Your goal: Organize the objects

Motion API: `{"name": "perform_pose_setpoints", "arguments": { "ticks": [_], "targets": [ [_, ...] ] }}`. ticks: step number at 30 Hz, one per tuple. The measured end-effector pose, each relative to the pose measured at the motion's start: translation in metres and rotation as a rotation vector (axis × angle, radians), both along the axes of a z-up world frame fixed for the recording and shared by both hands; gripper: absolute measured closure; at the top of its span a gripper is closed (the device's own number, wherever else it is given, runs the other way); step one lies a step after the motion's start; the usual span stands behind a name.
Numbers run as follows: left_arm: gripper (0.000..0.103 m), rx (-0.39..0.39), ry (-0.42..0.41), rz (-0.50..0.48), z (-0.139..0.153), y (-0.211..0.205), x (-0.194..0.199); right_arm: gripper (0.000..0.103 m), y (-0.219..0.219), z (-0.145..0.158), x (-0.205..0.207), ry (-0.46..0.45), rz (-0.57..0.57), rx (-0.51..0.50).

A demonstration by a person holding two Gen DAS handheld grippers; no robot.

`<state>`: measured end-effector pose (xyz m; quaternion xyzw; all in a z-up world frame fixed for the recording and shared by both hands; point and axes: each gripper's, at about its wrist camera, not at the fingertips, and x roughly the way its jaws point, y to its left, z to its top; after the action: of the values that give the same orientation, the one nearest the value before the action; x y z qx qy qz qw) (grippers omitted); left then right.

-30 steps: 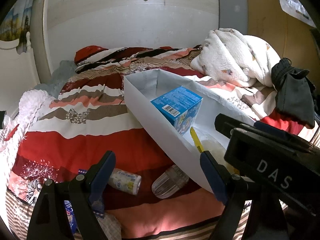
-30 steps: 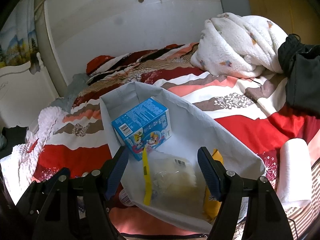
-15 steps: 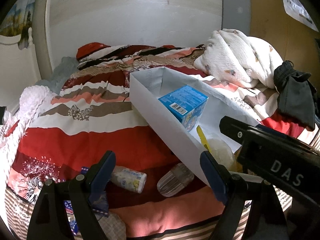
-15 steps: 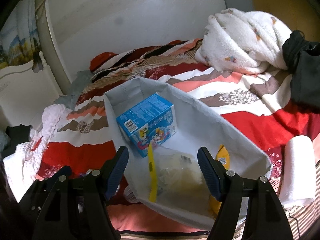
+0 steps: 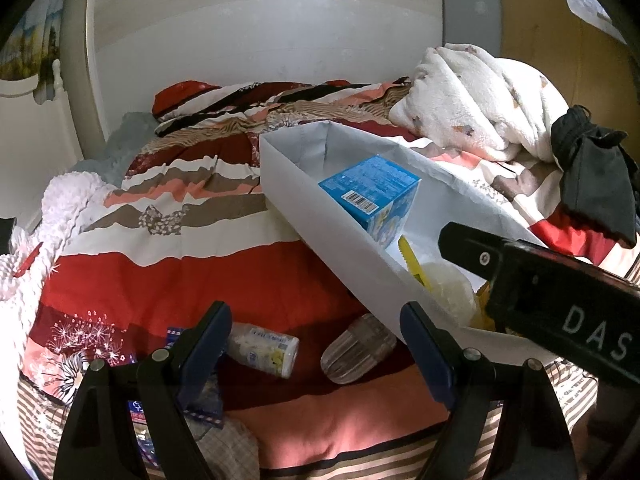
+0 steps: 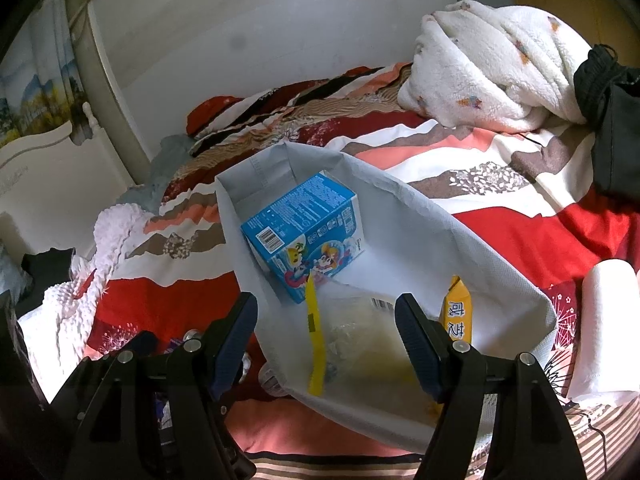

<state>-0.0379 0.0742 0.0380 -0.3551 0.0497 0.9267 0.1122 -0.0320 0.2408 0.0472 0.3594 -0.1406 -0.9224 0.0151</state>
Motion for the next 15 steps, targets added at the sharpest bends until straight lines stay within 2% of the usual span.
{"name": "perform_pose_setpoints", "arguments": {
  "ticks": [15],
  "targets": [
    [0.017,0.008,-0.001,0.003,0.0001,-0.001,0.0018,0.031,-0.0017,0.0002,0.0006,0.0,0.007,0.005]
  ]
}}
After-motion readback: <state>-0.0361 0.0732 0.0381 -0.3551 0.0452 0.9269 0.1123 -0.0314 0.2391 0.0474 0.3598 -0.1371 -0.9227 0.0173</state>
